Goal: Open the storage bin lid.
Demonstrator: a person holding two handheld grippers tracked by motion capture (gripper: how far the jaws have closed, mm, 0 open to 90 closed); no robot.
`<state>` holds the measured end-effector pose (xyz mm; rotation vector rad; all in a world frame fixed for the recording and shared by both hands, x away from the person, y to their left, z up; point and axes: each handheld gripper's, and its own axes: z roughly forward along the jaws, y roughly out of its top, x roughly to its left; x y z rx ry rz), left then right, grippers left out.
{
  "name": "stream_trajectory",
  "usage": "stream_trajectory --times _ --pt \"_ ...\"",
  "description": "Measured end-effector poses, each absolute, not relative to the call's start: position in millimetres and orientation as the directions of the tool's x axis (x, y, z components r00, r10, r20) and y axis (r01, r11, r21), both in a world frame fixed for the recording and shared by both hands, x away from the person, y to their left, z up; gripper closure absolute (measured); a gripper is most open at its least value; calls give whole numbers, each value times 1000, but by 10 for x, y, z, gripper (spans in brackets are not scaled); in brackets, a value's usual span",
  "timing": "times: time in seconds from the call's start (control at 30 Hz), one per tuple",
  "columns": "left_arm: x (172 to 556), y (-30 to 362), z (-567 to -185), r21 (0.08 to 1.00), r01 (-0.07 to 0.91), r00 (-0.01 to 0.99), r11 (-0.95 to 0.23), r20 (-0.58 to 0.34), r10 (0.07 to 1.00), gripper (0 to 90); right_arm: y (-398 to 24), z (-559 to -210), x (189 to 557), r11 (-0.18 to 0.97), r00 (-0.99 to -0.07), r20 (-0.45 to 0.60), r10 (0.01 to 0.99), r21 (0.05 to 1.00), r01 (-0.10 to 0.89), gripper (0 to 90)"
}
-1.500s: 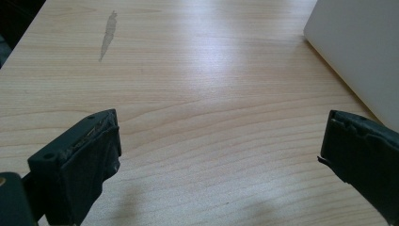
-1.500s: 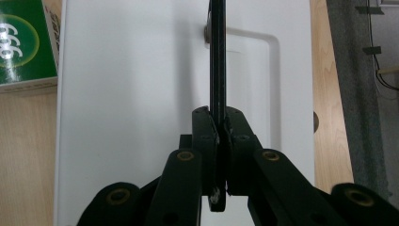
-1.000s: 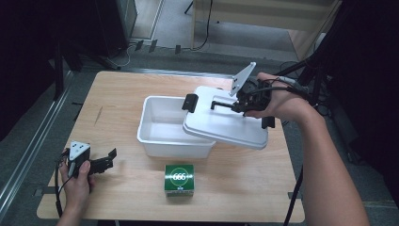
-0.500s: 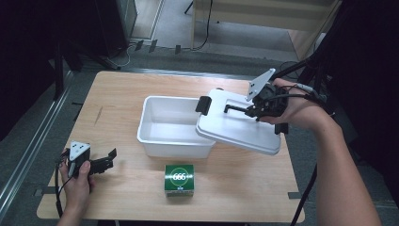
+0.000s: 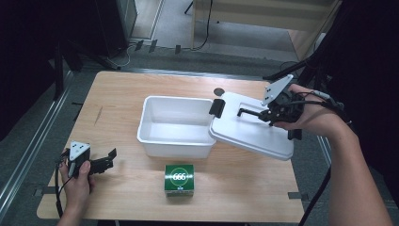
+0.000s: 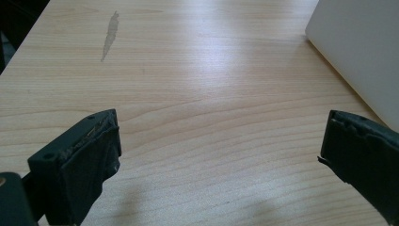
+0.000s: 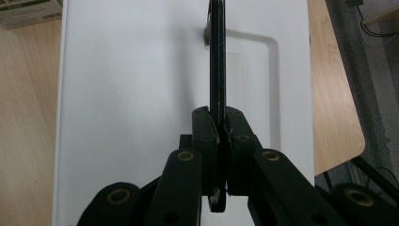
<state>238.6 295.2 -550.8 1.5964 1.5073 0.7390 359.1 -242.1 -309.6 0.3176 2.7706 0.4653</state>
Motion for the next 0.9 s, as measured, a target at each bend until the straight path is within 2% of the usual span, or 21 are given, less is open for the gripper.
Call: stream_trajectory --times 0.4,0.9 --pt "2386 2950 -5509 854 519 118 32 -108 987 0 -2681 -3178 3521 913 -916 -260 305 352 204 854" --pt "2385 2953 -5508 853 520 118 30 -107 987 0 -2785 -3524 3516 912 -919 -232 320 337 233 854"
